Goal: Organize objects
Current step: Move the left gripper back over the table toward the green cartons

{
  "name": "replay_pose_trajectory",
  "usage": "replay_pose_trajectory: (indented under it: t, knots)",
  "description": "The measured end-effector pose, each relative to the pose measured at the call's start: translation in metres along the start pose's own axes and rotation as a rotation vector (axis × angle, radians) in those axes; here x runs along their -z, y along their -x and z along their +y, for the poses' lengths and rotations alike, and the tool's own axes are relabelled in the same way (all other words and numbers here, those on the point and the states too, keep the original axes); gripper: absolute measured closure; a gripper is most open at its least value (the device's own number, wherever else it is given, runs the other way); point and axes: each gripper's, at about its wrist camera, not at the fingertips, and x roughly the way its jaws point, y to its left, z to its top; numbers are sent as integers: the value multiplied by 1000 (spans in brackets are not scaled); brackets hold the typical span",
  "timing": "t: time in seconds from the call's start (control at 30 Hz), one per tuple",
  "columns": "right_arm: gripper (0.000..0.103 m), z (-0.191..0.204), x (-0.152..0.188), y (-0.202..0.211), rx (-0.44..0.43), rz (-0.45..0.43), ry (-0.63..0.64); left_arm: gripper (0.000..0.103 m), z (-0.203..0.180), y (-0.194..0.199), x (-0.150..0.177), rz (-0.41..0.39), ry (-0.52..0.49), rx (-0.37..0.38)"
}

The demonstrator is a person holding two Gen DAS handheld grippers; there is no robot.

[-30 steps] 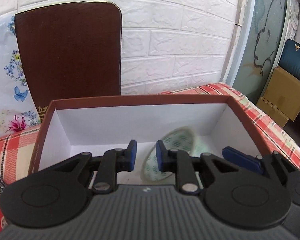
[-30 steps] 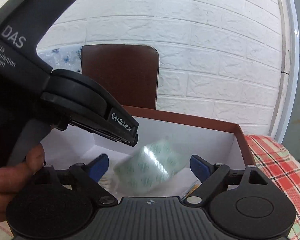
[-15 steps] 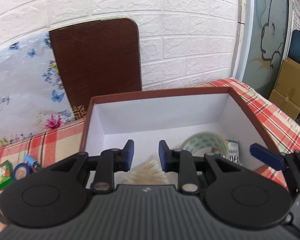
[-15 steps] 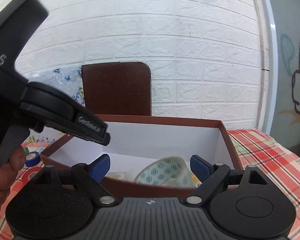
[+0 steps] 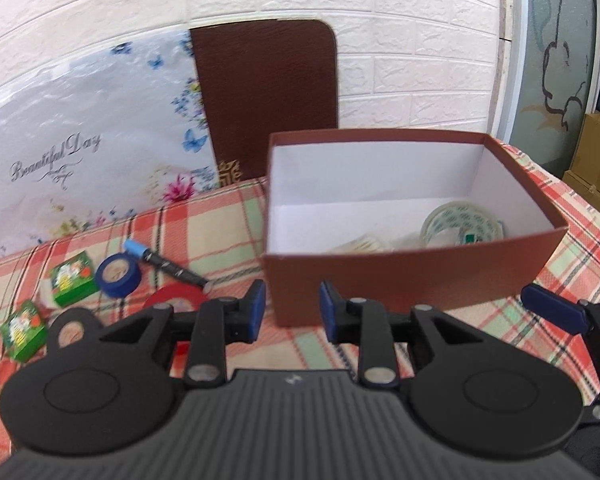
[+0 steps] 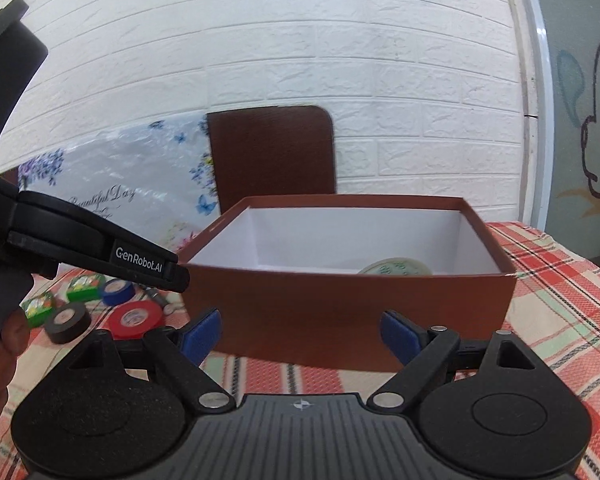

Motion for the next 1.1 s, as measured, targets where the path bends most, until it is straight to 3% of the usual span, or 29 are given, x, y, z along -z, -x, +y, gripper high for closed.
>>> replay_pose_trajectory:
  t: [0.37,0.57,0.8,1.0,1.03,1.1]
  knots:
    - [17,69,-9,8,-95,45,86,68,73,19,33,11,107,-86]
    - [18,116,4,1,-192,107,161,65,141,23,75,12,191,-148]
    - [31,188,25,-19,-348,185,298,65,251,17,126,33,243,-341]
    - [32,249,12,-49,-448,170,369,64,327,17,160,8,350,-465]
    - [32,257,10,-57,-451,170,380,62,333,17,171,-20,355,-470]
    - [32,275,5,-78,-458,174,405,59,344,26,178,-87,427,-405]
